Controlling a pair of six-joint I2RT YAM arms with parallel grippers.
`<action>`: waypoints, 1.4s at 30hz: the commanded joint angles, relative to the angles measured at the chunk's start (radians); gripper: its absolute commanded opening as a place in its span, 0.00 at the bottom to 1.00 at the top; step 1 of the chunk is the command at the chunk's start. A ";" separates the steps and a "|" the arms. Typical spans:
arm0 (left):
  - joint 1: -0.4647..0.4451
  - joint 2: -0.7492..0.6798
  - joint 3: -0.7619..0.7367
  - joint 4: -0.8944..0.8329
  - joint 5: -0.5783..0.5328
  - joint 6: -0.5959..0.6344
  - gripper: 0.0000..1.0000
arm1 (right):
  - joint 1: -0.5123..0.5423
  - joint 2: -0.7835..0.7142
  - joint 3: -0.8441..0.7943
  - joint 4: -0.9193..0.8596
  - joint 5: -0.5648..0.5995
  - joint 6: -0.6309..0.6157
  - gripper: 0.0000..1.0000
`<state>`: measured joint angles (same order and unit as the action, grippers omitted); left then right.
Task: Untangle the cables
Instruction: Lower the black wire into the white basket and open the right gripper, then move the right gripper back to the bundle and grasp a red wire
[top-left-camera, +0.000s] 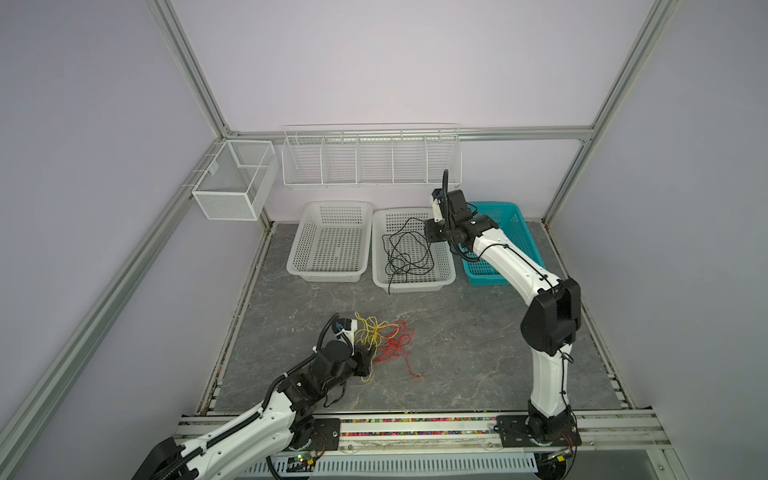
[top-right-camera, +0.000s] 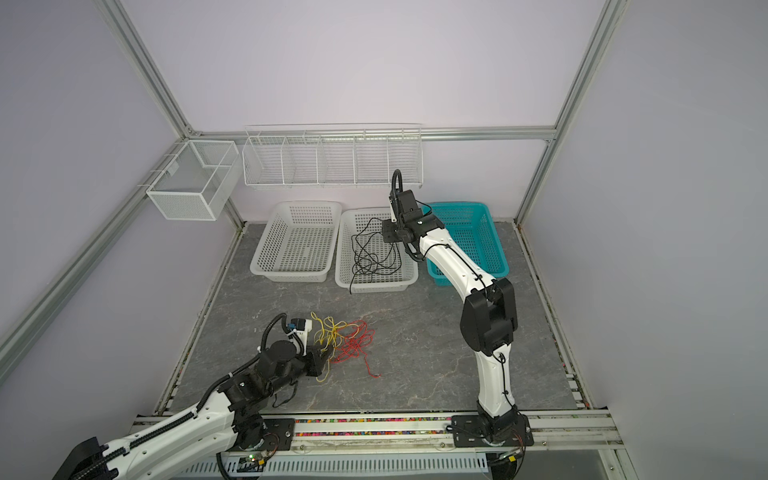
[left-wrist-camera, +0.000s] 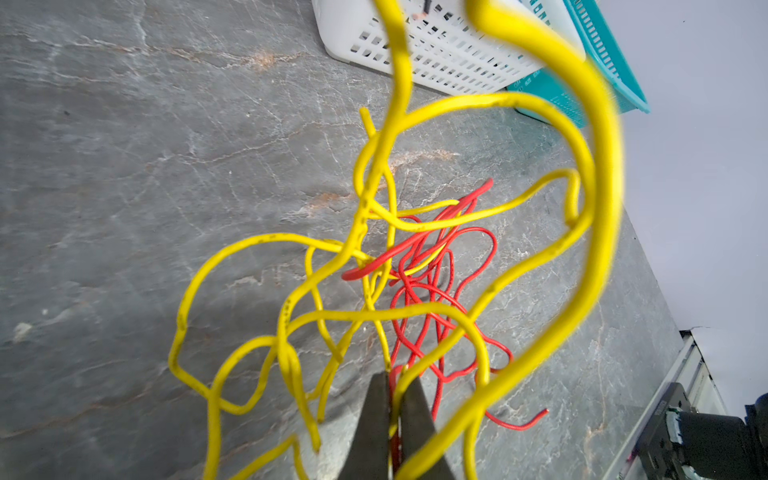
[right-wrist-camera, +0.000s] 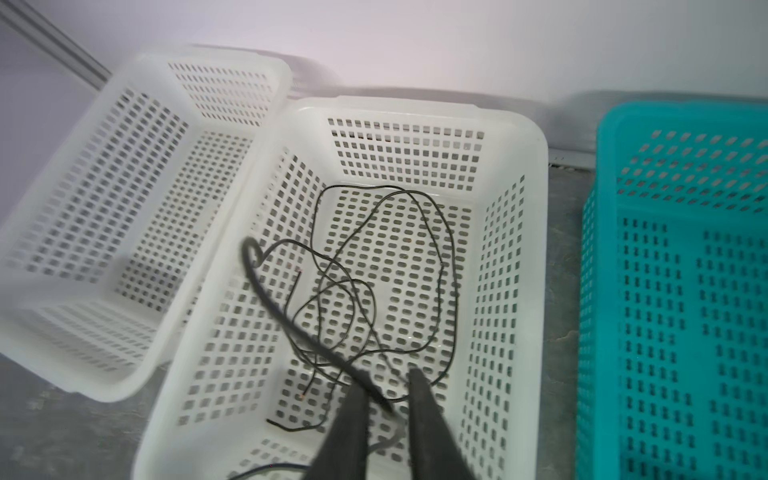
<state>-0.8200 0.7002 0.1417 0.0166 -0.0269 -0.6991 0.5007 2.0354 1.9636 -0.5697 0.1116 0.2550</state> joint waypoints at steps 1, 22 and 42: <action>0.004 -0.010 -0.002 0.007 0.004 -0.001 0.00 | 0.003 -0.018 0.047 -0.028 0.003 -0.009 0.34; 0.004 -0.051 0.047 0.066 0.329 -0.059 0.00 | 0.215 -0.864 -0.989 0.219 -0.316 -0.096 0.66; -0.002 -0.005 0.124 0.029 0.425 -0.066 0.00 | 0.309 -0.847 -1.263 0.436 -0.359 -0.061 0.49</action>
<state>-0.8192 0.6983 0.2260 0.0349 0.3859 -0.7666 0.8009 1.1759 0.7219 -0.1806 -0.2371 0.1894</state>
